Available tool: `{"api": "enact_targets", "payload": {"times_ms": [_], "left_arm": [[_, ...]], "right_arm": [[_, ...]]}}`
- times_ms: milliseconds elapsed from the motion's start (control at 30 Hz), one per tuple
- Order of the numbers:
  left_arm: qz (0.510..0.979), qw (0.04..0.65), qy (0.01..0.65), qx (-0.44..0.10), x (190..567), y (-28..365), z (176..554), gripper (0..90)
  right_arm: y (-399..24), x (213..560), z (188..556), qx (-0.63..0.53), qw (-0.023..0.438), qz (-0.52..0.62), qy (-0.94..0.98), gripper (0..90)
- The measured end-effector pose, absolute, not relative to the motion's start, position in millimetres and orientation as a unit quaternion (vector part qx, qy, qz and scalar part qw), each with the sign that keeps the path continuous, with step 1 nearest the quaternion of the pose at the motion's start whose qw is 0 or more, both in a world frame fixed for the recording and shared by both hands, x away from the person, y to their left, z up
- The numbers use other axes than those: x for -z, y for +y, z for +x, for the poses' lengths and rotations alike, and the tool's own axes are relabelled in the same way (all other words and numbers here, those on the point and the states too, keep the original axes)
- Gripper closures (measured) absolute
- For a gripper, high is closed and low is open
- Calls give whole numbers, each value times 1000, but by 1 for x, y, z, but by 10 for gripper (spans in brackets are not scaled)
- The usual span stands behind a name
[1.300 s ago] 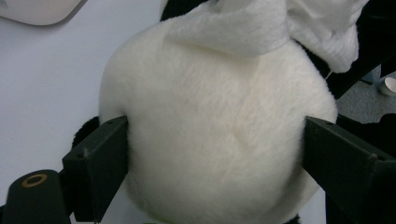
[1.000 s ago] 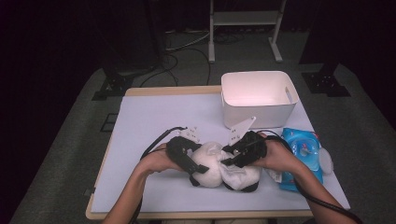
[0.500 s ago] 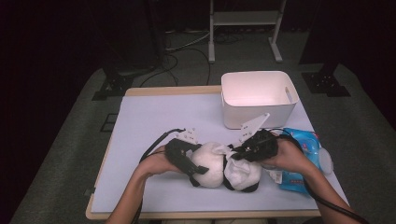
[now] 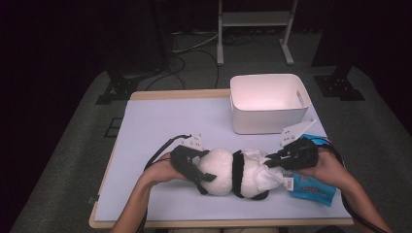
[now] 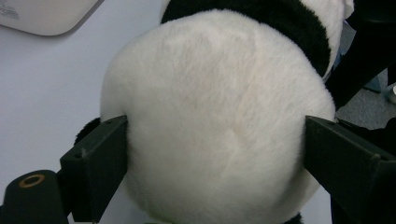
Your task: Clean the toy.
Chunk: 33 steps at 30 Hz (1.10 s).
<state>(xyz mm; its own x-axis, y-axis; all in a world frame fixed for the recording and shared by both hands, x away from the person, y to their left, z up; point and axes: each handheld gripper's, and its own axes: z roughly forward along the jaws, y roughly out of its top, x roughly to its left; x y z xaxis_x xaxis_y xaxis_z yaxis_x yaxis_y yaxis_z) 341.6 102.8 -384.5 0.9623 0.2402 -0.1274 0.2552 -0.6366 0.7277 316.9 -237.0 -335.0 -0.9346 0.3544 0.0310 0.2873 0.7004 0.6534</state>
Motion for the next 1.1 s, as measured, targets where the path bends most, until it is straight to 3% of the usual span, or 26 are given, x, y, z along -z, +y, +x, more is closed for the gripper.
{"api": "enact_targets", "payload": {"times_ms": [300,833,1100], "left_arm": [[906,400,137,12,384,102,342,100],[907,398,137,7,383,99,339,100],[907,400,133,6,384,99,339,100]], "right_arm": [[-241,334,323,-344,38,189,919,794],[-166,328,351,-302,30,133,944,792],[-188,329,351,-315,36,155,936,792]]}}
